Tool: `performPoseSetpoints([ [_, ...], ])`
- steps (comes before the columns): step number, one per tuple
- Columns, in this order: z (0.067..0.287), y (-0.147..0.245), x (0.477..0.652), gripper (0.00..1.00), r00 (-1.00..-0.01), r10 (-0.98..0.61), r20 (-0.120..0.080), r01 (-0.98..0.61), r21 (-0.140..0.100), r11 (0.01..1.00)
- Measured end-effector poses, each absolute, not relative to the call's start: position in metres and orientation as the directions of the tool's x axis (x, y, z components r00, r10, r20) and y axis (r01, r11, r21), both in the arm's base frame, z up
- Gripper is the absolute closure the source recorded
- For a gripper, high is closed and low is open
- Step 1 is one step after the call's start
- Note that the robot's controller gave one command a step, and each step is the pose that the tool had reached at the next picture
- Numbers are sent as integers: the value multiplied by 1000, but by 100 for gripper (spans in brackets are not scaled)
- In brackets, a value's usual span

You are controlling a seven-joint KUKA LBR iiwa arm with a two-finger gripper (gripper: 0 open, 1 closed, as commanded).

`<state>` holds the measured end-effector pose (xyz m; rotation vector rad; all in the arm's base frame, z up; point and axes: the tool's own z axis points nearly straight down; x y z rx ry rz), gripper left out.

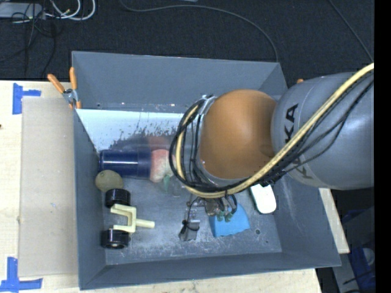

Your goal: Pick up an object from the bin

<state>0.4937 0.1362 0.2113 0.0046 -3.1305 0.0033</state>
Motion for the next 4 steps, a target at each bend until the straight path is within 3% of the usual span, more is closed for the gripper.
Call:
performPoseSetpoints([
  [1, 216, 136, 495, 0, -1000, 1, 3, 1, 0, 1000],
  [2, 151, 168, 522, 0, -1000, 24, 2, 24, 0, 1000],
  [3, 151, 201, 538, 0, -993, -114, 9, -114, -1, 993],
  [4, 151, 221, 565, 0, -994, 108, 1, 108, 1, 994],
])
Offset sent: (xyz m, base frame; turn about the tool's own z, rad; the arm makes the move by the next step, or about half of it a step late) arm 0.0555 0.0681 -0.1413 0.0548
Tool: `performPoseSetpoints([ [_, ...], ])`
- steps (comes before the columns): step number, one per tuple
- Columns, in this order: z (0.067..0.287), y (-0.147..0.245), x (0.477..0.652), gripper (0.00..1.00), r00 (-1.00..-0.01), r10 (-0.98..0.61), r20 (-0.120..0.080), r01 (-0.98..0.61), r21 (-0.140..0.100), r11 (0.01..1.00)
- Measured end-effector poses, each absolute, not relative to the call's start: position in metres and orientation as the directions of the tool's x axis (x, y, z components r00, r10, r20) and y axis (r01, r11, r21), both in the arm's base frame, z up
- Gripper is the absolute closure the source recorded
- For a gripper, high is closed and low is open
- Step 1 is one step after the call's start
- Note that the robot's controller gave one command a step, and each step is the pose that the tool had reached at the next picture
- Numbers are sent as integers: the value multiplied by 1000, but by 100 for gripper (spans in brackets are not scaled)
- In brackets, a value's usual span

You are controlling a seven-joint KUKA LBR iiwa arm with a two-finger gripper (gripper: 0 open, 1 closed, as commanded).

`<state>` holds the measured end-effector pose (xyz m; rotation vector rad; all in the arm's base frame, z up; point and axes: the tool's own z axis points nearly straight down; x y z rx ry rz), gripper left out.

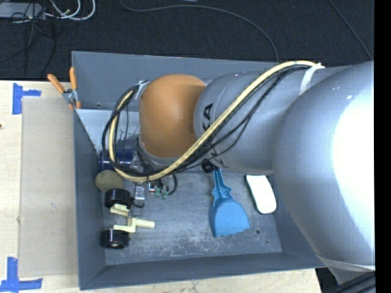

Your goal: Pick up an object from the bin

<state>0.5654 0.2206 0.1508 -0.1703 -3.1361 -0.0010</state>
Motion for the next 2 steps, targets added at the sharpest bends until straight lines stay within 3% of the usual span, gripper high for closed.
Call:
performPoseSetpoints([
  [1, 104, 233, 580, 0, -997, 81, 4, 81, -1, 997],
  [2, 72, 230, 581, 100, -905, 425, 4, 425, -2, 905],
])
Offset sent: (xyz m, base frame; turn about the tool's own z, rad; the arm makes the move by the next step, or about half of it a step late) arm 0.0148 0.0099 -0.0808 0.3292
